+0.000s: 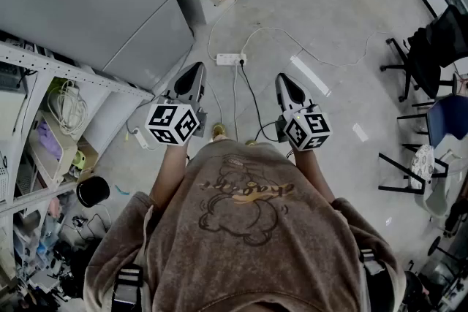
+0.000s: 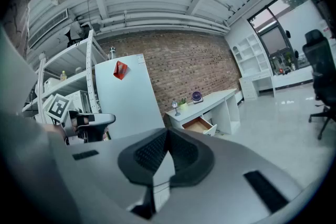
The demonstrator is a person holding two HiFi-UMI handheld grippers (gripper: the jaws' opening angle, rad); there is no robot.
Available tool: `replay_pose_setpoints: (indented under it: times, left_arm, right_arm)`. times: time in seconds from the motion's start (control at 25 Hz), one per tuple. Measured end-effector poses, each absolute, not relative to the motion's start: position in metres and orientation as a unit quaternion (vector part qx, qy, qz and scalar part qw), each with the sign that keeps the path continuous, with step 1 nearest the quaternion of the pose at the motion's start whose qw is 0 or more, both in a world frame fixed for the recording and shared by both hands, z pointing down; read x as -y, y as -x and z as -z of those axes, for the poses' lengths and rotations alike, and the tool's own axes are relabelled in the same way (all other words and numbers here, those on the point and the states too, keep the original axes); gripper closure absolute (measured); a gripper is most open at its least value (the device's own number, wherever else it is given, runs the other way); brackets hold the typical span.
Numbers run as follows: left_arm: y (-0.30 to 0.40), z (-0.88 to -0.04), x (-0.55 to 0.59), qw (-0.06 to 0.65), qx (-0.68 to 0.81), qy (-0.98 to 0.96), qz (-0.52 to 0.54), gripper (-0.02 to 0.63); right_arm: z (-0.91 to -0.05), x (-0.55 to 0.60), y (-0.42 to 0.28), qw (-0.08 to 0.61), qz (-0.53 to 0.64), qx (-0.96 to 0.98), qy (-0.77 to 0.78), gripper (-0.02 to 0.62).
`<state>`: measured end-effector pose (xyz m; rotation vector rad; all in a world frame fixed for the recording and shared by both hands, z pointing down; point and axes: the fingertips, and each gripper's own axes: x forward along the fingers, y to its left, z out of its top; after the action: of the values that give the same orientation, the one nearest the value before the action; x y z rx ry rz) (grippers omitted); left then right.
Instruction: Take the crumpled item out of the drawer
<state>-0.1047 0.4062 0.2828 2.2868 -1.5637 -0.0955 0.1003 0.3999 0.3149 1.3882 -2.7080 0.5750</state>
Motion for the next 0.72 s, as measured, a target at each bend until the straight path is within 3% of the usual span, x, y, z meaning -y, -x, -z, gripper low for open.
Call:
replay_pose_setpoints:
  times: [0.72]
  left_arm:
    - [0.141, -0.289, -0.367, 0.19, 0.521, -0.831, 0.035, 0.598]
  right_arm:
    - [-0.32, -0.371, -0.058, 0.024, -0.184, 0.863, -0.471, 0.6]
